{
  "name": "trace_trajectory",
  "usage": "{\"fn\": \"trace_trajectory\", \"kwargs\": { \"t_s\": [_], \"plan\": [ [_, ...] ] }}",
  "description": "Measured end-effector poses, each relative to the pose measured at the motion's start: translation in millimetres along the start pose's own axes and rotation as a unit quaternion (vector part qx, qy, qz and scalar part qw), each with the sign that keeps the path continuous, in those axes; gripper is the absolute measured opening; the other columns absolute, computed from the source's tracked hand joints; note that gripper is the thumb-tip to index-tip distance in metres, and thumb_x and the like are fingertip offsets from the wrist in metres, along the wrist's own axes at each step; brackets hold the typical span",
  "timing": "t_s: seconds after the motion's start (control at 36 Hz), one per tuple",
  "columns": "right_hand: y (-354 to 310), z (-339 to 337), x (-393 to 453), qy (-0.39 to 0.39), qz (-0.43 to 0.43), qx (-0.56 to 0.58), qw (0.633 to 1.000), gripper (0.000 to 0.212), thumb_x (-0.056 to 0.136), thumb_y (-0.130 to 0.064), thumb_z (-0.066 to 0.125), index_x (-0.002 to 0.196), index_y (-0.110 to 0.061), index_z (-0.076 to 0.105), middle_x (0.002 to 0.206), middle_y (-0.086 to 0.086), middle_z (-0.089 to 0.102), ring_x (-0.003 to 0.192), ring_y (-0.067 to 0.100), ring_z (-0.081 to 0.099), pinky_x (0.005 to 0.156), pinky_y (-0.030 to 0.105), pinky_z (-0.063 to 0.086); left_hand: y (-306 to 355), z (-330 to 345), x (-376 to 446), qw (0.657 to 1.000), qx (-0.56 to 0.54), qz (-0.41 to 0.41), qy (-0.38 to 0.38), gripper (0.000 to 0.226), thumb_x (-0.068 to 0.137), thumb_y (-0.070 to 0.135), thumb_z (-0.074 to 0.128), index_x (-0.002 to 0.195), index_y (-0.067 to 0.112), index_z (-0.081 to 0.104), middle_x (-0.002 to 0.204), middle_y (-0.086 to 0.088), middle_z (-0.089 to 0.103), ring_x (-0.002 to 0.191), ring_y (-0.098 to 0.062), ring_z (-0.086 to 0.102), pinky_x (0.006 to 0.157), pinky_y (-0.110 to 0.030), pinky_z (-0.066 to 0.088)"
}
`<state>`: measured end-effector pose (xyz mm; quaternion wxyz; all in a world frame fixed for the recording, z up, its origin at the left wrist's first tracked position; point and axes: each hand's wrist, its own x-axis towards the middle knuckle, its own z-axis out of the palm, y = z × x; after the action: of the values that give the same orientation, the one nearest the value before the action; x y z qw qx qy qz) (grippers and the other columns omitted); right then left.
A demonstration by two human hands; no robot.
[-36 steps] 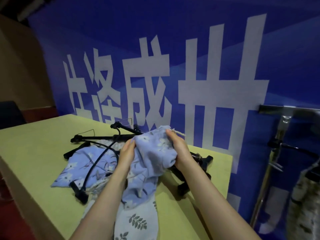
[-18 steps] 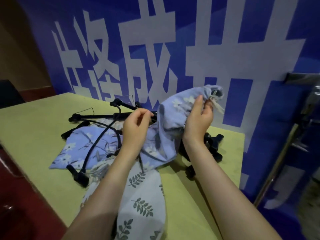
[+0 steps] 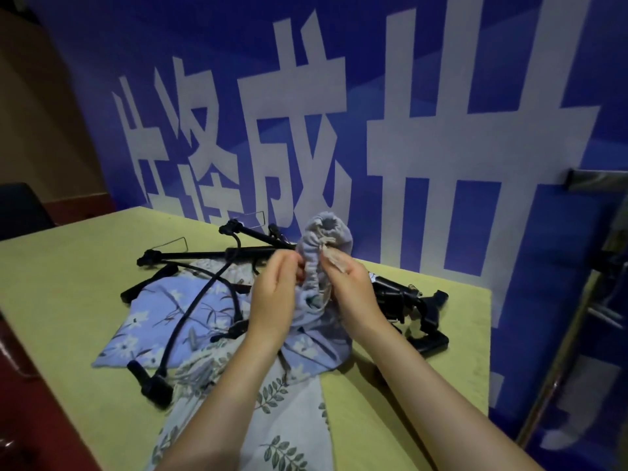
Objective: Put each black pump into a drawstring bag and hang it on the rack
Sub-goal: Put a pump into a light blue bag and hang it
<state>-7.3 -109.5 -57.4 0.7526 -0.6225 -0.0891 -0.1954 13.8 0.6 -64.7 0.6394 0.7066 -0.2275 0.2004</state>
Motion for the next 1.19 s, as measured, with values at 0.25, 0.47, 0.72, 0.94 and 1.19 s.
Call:
{"fn": "trace_trajectory", "kwargs": {
  "t_s": [0.25, 0.47, 0.72, 0.94, 1.19],
  "plan": [
    [-3, -11, 6, -0.021, 0.046, 0.07, 0.996, 0.017, 0.091, -0.002, 0.06, 0.095, -0.015, 0.071, 0.09, 0.006, 0.075, 0.089, 0.021, 0.071, 0.08, 0.028, 0.057, -3, 11, -4, 1.0, 0.008, -0.019, -0.016, 0.017, 0.094, 0.033, 0.057, 0.088, 0.017, 0.057, 0.069, 0.013, 0.054, 0.064, 0.0, 0.051, 0.061, -0.013, 0.041],
    [-5, -22, 13, 0.007, 0.126, 0.242, 0.962, 0.028, 0.097, 0.003, 0.039, 0.11, -0.005, 0.062, 0.104, 0.018, 0.069, 0.091, 0.026, 0.066, 0.091, 0.039, 0.051, 0, 2, 5, 0.969, -0.156, -0.187, 0.037, 0.019, 0.098, 0.023, 0.054, 0.089, 0.016, 0.069, 0.081, 0.0, 0.076, 0.081, -0.019, 0.071, 0.068, -0.028, 0.058],
    [-13, -34, 13, 0.063, 0.177, 0.354, 0.916, 0.026, 0.096, 0.005, 0.042, 0.105, -0.014, 0.058, 0.096, 0.017, 0.066, 0.082, 0.026, 0.065, 0.076, 0.036, 0.055, 1, -25, 13, 0.856, -0.425, -0.295, 0.004, 0.03, 0.102, 0.019, 0.033, 0.111, 0.004, 0.057, 0.099, -0.014, 0.066, 0.091, -0.021, 0.061, 0.083, -0.033, 0.053],
    [-10, -17, -8, 0.028, -0.014, -0.182, 0.983, 0.032, 0.088, -0.05, 0.061, 0.11, -0.028, 0.056, 0.099, -0.014, 0.06, 0.085, -0.001, 0.058, 0.063, 0.012, 0.048, 6, -23, 12, 0.878, -0.379, -0.287, -0.047, 0.074, 0.095, 0.063, 0.029, 0.12, 0.0, 0.06, 0.117, -0.023, 0.066, 0.11, -0.035, 0.064, 0.093, -0.047, 0.05],
    [-3, -18, -10, -0.089, 0.002, -0.309, 0.947, 0.052, 0.073, -0.053, 0.077, 0.117, -0.036, 0.055, 0.112, -0.025, 0.059, 0.1, 0.0, 0.057, 0.085, 0.023, 0.049, -3, -22, 17, 0.935, -0.246, -0.235, 0.104, 0.032, 0.098, 0.032, 0.052, 0.103, 0.003, 0.065, 0.112, -0.024, 0.067, 0.093, -0.03, 0.069, 0.078, -0.038, 0.058]
  ]
}}
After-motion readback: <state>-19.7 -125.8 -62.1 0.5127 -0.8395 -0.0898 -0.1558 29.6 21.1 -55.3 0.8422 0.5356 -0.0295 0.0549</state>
